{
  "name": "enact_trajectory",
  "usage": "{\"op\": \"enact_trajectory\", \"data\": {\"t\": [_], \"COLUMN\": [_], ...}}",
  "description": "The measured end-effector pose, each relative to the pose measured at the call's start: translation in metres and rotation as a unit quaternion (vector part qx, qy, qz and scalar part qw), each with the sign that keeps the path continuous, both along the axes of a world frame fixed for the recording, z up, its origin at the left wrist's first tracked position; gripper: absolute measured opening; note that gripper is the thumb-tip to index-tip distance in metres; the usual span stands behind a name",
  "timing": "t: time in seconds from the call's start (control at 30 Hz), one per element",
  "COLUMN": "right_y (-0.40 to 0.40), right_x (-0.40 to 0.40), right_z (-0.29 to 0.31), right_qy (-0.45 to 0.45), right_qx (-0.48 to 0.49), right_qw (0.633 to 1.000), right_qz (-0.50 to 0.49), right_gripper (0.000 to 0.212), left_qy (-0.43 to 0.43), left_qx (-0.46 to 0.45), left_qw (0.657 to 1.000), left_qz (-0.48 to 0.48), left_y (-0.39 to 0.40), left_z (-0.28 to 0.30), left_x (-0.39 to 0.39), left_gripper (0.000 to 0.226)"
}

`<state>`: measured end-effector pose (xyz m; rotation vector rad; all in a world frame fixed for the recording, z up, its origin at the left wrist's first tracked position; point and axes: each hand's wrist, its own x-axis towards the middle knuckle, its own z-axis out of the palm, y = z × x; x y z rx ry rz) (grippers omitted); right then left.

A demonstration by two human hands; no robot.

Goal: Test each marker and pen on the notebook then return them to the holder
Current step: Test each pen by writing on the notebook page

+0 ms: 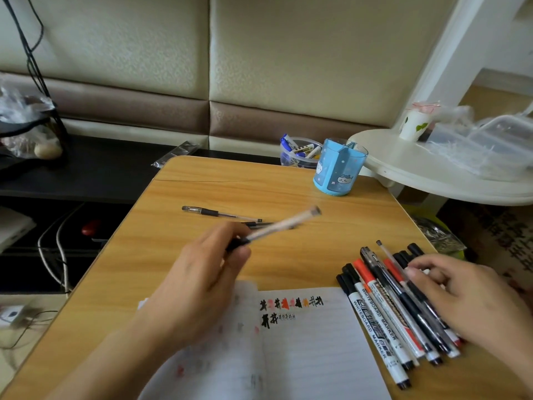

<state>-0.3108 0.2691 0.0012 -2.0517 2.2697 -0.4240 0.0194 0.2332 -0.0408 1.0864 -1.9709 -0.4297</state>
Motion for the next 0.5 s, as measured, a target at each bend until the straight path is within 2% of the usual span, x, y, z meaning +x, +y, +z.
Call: {"op": "enact_trajectory", "data": {"t": [0.1, 0.13, 0.2, 0.27, 0.33, 0.43, 0.5], "right_y": [0.012, 0.016, 0.017, 0.014, 0.013, 0.016, 0.016], "right_x": [0.039, 0.053, 0.075, 0.092, 0.1, 0.097, 0.091], "right_z": [0.015, 0.015, 0.009, -0.004, -0.018, -0.025, -0.026], "right_qy": [-0.093, -0.101, -0.052, -0.038, -0.105, -0.25, -0.39], "right_qx": [0.05, 0.062, 0.039, -0.053, -0.111, -0.121, -0.111], "right_qw": [0.988, 0.979, 0.961, 0.929, 0.892, 0.868, 0.845], "right_qz": [0.116, 0.164, 0.267, 0.365, 0.426, 0.41, 0.348], "right_gripper": [0.049, 0.062, 0.082, 0.071, 0.052, 0.038, 0.031], "left_qy": [-0.057, -0.118, -0.216, -0.179, -0.127, -0.102, -0.08], "left_qx": [-0.03, -0.067, -0.09, -0.07, -0.053, -0.016, -0.005], "left_qw": [0.989, 0.98, 0.961, 0.951, 0.953, 0.965, 0.977], "left_qz": [-0.135, -0.146, -0.15, -0.242, -0.271, -0.242, -0.2], "left_y": [0.018, 0.023, 0.029, 0.028, 0.025, 0.023, 0.021], "left_z": [0.009, 0.011, 0.013, 0.007, 0.0, -0.002, -0.005], "left_x": [-0.011, -0.014, -0.019, -0.022, -0.022, -0.019, -0.016], "left_gripper": [0.017, 0.014, 0.013, 0.012, 0.014, 0.029, 0.025]}}
